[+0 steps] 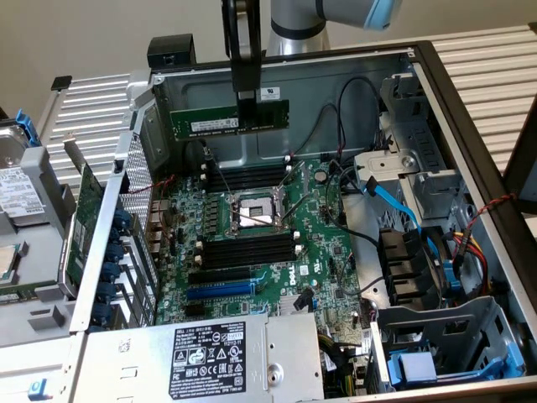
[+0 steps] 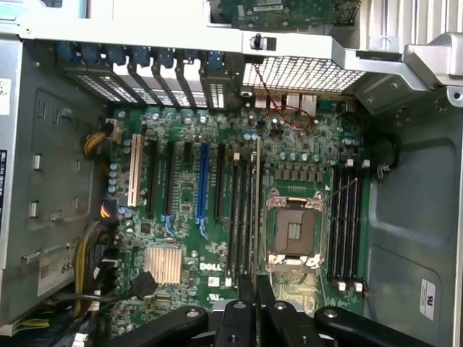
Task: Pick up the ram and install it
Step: 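Pick up the ram and move it above insertion slot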
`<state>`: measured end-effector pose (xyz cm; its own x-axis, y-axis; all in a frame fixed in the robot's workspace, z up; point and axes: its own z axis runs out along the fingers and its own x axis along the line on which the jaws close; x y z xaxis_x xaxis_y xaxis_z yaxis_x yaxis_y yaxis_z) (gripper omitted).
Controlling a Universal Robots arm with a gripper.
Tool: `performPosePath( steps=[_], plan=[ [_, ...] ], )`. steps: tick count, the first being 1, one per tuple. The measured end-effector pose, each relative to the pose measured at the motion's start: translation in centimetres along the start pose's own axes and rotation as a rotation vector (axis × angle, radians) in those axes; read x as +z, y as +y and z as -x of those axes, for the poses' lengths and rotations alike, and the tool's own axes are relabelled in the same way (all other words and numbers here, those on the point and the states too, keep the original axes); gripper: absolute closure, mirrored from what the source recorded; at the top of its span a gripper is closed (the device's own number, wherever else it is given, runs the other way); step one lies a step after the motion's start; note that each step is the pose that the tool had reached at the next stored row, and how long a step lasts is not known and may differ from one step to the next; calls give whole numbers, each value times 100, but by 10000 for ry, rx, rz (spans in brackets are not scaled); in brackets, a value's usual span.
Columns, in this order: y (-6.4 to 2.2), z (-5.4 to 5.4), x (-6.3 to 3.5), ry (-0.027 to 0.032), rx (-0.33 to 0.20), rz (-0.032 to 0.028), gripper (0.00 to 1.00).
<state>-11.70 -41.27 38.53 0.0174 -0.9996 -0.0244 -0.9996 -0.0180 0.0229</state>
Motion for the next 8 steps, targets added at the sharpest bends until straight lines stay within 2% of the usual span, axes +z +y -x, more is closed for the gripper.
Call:
performPosePath(
  steps=[4,5,8],
  plan=[
    [-6,-12,46,-211,-5,-2,87],
    [-9,-17,61,-244,-6,-5,87],
    [-11,-22,114,-258,-3,-4,87]
  ],
)
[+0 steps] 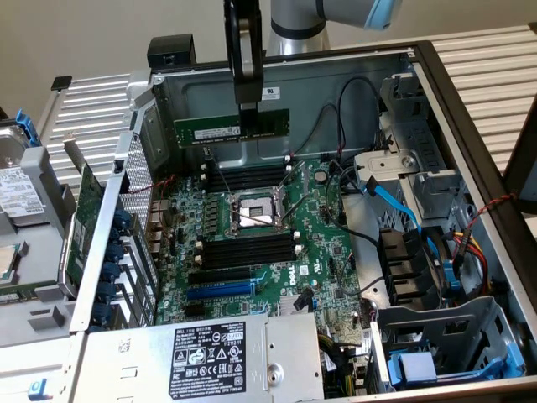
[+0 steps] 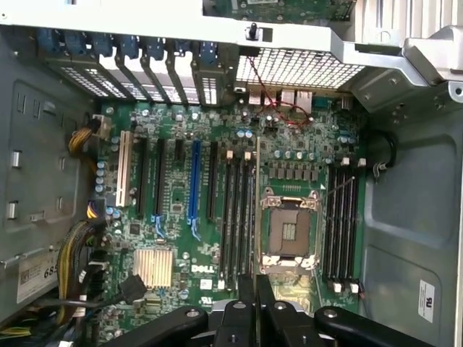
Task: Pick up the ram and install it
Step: 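Pick up the ram and move it above insertion slot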
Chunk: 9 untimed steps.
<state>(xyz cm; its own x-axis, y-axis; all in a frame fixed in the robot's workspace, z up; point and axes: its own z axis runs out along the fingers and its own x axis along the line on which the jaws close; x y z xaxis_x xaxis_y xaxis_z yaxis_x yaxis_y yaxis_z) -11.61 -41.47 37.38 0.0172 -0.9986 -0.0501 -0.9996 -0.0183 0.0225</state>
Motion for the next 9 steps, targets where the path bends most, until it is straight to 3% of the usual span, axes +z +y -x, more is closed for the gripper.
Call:
performPosePath(
  steps=[9],
  plan=[
    [-5,-7,135,1,7,6,87]
  ],
)
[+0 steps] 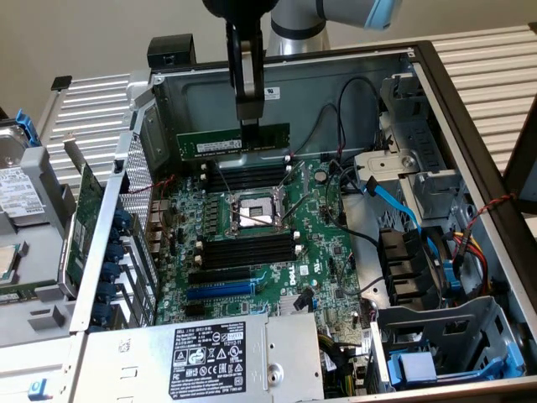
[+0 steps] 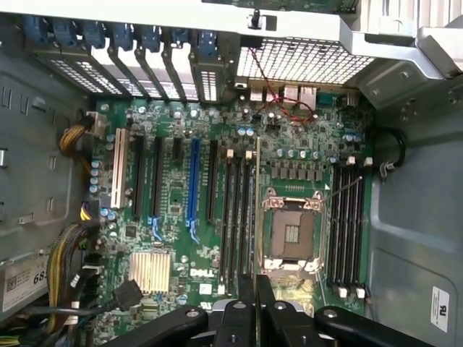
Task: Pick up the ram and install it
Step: 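Pick up the ram and move it above insertion slot, then insert the ram into the slot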
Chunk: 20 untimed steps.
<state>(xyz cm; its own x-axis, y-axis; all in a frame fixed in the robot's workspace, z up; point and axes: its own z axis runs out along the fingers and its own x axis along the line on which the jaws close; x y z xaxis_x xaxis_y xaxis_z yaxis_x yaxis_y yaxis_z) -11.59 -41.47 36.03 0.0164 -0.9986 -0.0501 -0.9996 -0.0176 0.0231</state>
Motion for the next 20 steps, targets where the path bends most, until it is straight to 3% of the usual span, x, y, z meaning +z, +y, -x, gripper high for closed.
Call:
performPosePath(
  steps=[14,20],
  plan=[
    [-9,-4,56,-12,6,19,87],
    [-19,-15,154,-10,9,42,87]
  ],
)
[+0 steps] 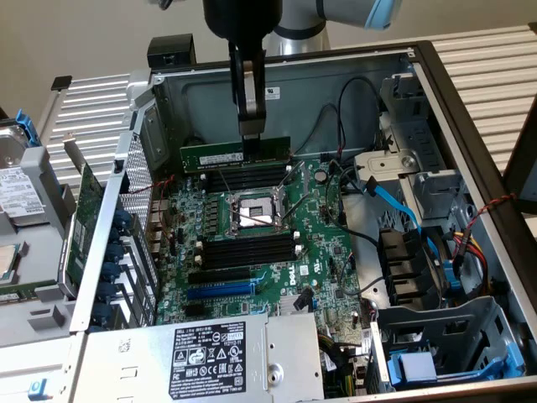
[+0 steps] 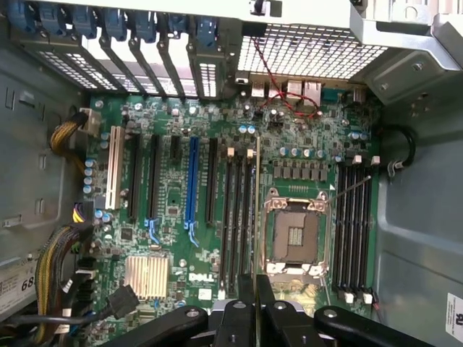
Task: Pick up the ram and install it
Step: 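Insert the ram into the slot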
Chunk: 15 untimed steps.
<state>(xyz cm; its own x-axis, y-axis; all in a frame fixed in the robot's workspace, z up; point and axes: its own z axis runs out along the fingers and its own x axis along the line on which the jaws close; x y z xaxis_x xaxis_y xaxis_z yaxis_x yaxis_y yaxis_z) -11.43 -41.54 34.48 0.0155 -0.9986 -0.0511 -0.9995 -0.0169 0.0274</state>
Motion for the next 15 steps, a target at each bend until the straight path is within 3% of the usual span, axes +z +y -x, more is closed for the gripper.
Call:
performPosePath(
  steps=[4,11,13,15],
  plan=[
    [-15,-4,49,-1,28,92,87],
    [-41,-13,120,-23,47,195,87],
    [-46,-15,145,-46,48,215,87],
    [-48,-19,164,-105,47,226,87]
  ],
)
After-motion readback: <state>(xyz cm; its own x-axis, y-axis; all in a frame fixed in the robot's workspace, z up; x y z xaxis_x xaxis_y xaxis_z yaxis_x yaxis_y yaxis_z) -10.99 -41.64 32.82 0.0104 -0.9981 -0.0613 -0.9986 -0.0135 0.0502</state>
